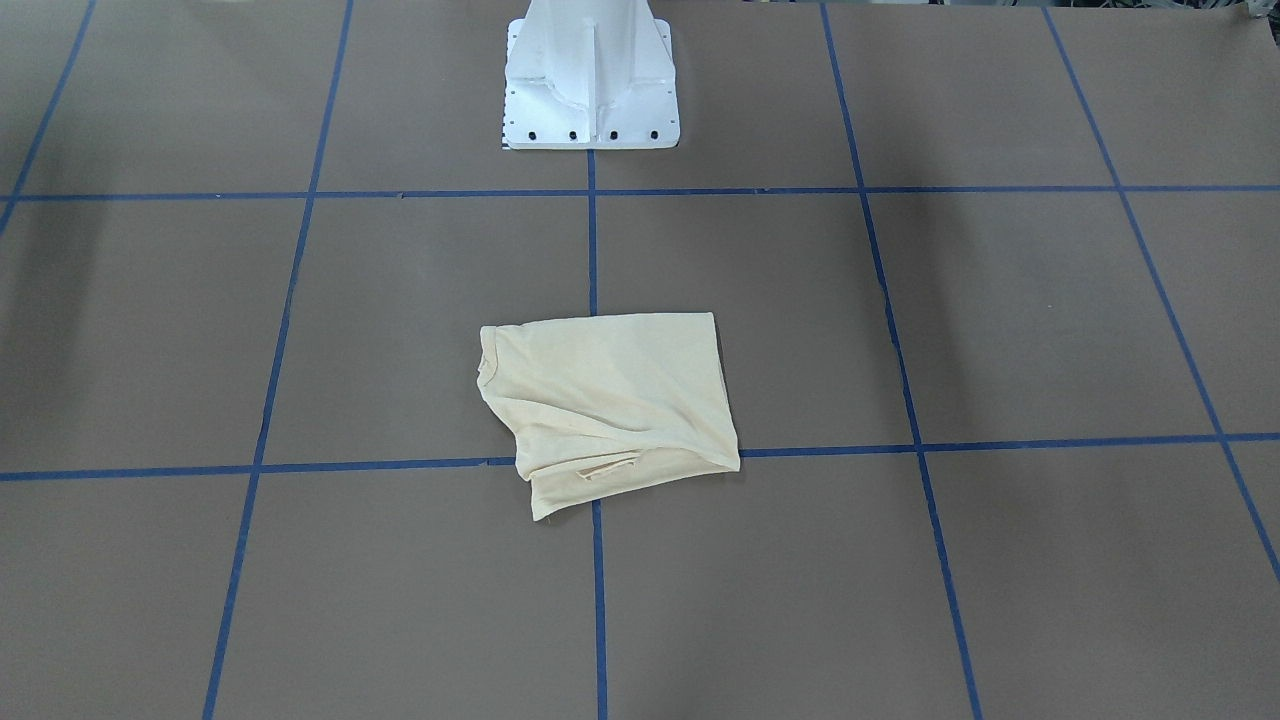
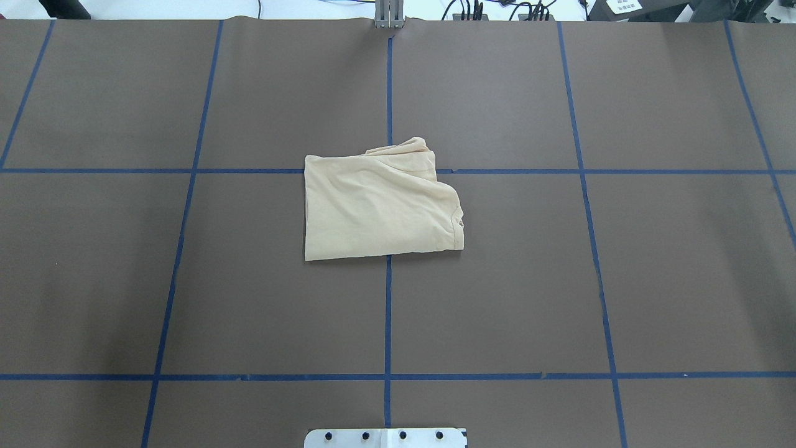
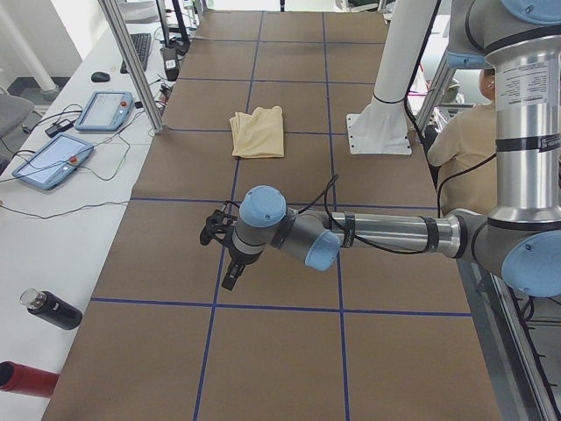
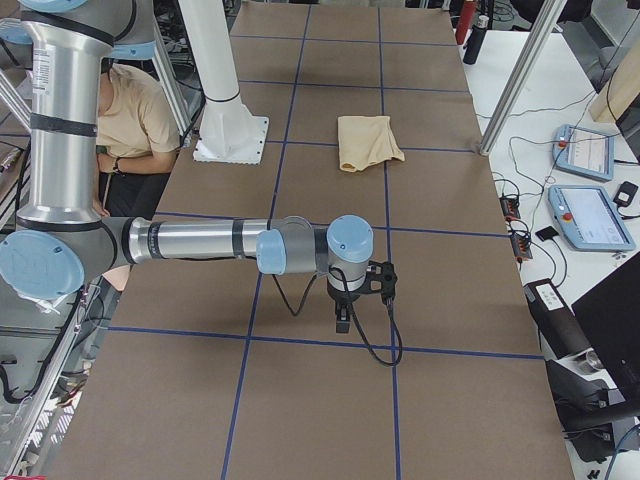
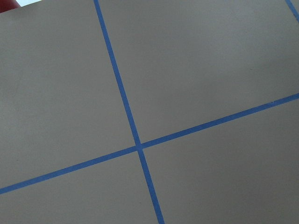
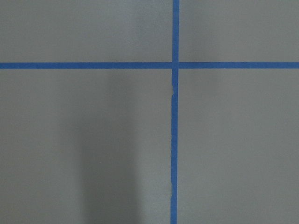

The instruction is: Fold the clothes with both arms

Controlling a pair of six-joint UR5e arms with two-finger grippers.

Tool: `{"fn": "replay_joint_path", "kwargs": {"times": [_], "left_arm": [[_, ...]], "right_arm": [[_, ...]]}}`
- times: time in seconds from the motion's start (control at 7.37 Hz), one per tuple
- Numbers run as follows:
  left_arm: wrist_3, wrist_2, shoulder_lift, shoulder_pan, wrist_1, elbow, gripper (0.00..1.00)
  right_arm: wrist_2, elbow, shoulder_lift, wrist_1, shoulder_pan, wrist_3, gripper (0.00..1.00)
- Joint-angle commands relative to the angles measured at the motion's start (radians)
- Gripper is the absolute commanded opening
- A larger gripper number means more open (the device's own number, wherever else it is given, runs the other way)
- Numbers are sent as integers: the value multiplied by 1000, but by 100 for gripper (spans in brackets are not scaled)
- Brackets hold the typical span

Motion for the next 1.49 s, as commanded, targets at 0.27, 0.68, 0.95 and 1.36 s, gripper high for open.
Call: {"fn": "replay_joint_path", "kwargs": {"times": [0.27,0.68,0.95,1.36], "left_arm": [[0,1,2,0,0,-30,99],[0,1,2,0,0,-30,99],[0,1,2,0,0,-30,100],[0,3,-1,0,-2,-30,99]], "right_arm": [[0,8,-4,-1,2,-4,100],[3,17,-24,-2,2,-4,100],[0,60,-56,-2,2,-4,100],[-12,57,-46,-1,0,-4,100]]}}
